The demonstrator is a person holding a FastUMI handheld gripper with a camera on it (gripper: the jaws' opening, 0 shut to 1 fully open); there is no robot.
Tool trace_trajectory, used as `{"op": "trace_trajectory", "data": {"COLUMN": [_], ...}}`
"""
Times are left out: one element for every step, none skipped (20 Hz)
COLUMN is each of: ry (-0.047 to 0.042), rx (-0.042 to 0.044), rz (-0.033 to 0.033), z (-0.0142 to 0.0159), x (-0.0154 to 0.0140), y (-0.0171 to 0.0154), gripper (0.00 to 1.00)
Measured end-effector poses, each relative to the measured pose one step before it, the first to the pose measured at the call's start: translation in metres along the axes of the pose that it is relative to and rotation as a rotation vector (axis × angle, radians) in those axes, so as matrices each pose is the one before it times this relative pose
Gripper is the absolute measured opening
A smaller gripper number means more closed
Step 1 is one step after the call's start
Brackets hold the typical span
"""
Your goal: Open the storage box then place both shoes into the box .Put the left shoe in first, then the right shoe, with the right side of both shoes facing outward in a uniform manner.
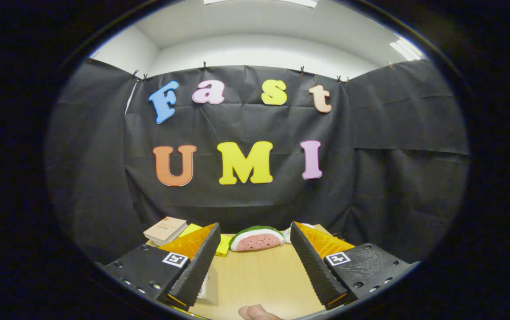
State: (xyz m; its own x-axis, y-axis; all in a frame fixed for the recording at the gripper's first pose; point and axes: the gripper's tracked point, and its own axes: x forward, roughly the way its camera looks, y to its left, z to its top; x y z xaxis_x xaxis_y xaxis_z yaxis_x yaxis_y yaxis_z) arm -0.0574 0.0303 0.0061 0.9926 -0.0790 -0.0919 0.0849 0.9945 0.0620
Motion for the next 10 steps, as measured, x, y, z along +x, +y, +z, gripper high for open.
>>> {"op": "trace_trajectory", "data": {"ry": [0.00669,0.01003,0.00228,-0.00173,-0.00127,-0.00219,-0.00422,-0.00048,0.00654,0.00708], "rx": [-0.00667,0.0015,0.00261,0.0038,-0.00417,-0.00963,-0.01311,-0.00585,0.00305,0.00884], "rz": [0.00768,0.01065,-0.00976,-0.01013,-0.01004,-0.01079,-0.00692,-0.01538,-0.00673,0.00725], "z": [-0.00324,-0.00341,-0.00262,-0.00046,-0.00081,-0.00083,-0.0007,-0.0005,-0.00239,-0.00243], "x": [-0.00101,-0.00346,0.00028,-0.00289,0.00125,-0.00095,-0.00038,-0.00047,-0.00118,-0.0012], "y": [-0.00223,-0.00292,-0.00746,-0.00944,-0.00577,-0.00766,-0.00745,-0.00806,-0.00779,-0.00291], "gripper": [0.96,0.96,0.96,0.96,0.95,0.95,0.95,0.95,0.95,0.95]}}
